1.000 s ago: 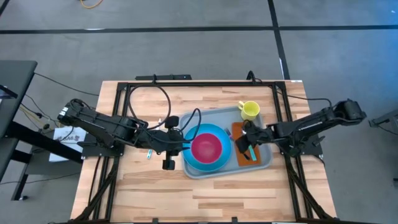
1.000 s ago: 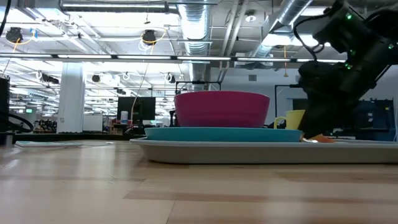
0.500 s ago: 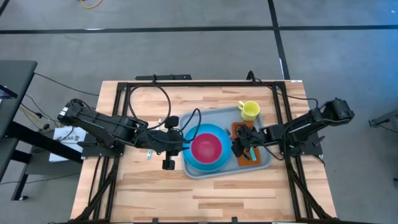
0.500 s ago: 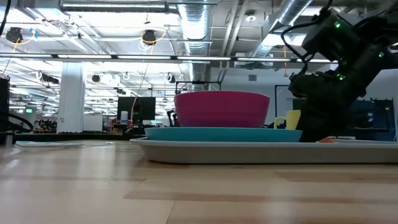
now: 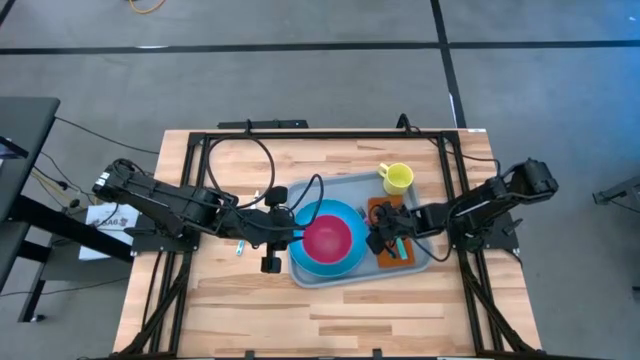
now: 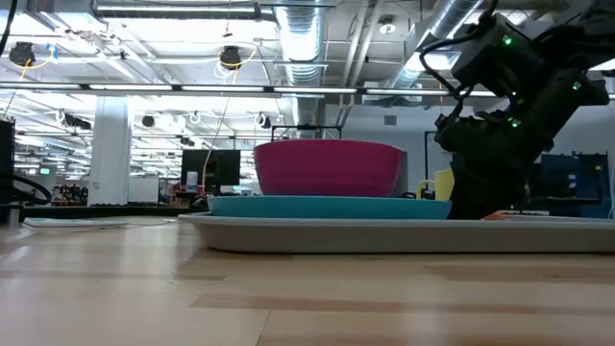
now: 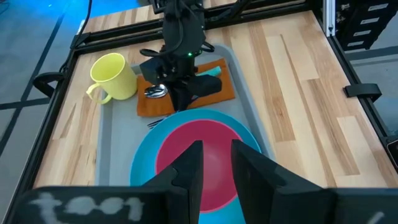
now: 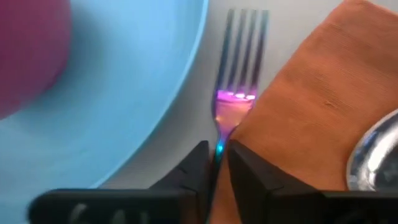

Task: Set up tray
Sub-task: Put the blue fork on the brown napkin to the left of the green spoon

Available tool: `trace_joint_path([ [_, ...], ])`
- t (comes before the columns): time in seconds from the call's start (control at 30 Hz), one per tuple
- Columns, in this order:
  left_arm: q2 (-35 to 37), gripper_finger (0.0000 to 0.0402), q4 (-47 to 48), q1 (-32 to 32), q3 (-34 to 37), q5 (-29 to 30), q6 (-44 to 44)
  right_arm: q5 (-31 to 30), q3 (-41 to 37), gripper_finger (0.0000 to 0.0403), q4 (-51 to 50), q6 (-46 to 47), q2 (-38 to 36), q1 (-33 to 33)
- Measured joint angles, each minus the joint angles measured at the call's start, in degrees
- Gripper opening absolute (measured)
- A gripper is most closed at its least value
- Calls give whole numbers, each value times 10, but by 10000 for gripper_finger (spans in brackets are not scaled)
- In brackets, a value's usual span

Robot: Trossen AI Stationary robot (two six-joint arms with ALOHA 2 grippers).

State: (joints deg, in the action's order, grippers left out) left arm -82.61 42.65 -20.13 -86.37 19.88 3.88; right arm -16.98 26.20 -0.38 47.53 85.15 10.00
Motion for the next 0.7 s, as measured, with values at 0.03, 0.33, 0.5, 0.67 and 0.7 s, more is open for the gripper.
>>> trace_joint_path([
  [0.03, 0, 73, 0, 0, 0, 0, 0, -2, 2, 50, -11, 0, -3, -1],
  [0.33, 0, 73, 0, 0, 0, 0, 5, -4, 44, 21, -79, -9, -3, 1],
  [0.5, 0, 73, 0, 0, 0, 0, 5, -3, 109, 6, -192, 17, -3, 2],
  [0.67, 0, 73, 5, 0, 0, 0, 10, -11, 153, 12, -297, 115, -3, 9],
  [0.7, 0, 73, 5, 0, 0, 0, 10, -18, 158, 10, -306, 137, -4, 14],
])
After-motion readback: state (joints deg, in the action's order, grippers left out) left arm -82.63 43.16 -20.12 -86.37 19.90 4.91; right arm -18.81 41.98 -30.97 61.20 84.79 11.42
